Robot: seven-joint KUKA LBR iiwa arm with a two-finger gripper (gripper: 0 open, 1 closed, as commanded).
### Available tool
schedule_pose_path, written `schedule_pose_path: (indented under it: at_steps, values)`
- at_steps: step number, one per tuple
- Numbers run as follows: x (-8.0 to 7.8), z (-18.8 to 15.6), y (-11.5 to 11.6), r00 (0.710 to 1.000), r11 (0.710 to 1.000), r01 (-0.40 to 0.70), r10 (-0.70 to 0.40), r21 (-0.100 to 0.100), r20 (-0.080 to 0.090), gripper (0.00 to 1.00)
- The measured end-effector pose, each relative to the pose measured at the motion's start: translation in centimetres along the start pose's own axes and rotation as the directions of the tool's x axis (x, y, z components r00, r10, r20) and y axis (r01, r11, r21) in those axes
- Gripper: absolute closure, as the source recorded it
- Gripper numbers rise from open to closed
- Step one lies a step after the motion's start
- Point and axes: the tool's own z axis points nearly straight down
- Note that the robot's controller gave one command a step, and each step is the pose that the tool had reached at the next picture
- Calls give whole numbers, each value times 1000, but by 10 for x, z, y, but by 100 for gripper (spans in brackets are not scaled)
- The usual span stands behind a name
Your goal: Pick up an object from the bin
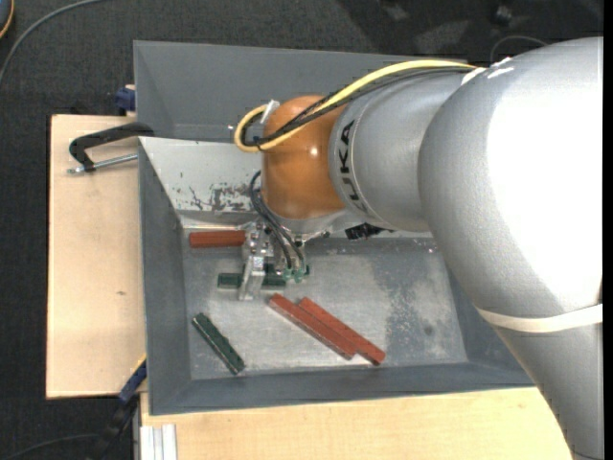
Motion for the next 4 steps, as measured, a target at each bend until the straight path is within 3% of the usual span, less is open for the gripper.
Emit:
schedule_pose_path:
  at_steps: [1,2,3,4]
  values:
    - [70,-128,50,1000,1000,21,-21,-6,8,100]
    - [70,-48,11,989,989,145,-145,4,-5,100]
    - [59,-58,10,1000,1000,-6,6,-1,3,100]
    - [30,-173,47,1000,1000,-3,3,-6,12,100]
